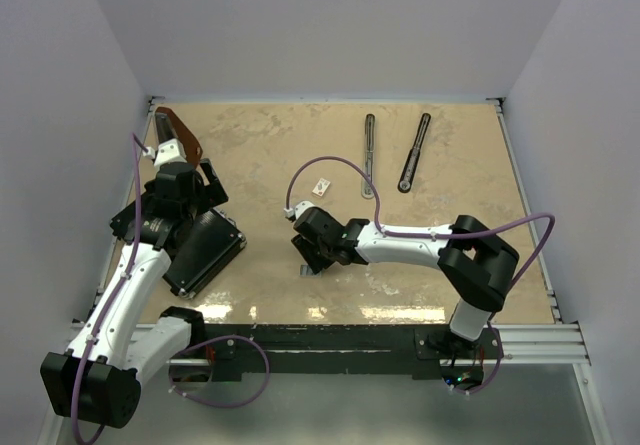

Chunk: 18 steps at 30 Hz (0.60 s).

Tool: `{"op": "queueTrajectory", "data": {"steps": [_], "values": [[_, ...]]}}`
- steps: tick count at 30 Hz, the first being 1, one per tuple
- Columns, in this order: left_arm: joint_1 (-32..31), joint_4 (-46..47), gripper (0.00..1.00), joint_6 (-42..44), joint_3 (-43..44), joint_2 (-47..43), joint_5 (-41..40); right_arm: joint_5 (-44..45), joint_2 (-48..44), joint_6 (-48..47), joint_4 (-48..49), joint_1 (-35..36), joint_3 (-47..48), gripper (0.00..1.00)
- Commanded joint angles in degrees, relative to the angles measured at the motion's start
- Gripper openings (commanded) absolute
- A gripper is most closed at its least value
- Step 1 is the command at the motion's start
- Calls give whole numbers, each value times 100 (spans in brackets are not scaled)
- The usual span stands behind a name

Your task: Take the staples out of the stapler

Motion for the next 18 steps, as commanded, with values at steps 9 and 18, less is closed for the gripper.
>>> {"op": "queueTrajectory", "data": {"steps": [9, 18], "values": [[33, 243, 100, 12, 2, 5, 40, -123, 23, 85, 295, 2, 185, 48], [33, 243, 100, 12, 2, -4, 40, -158, 84, 68, 347, 2, 211, 48]]}}
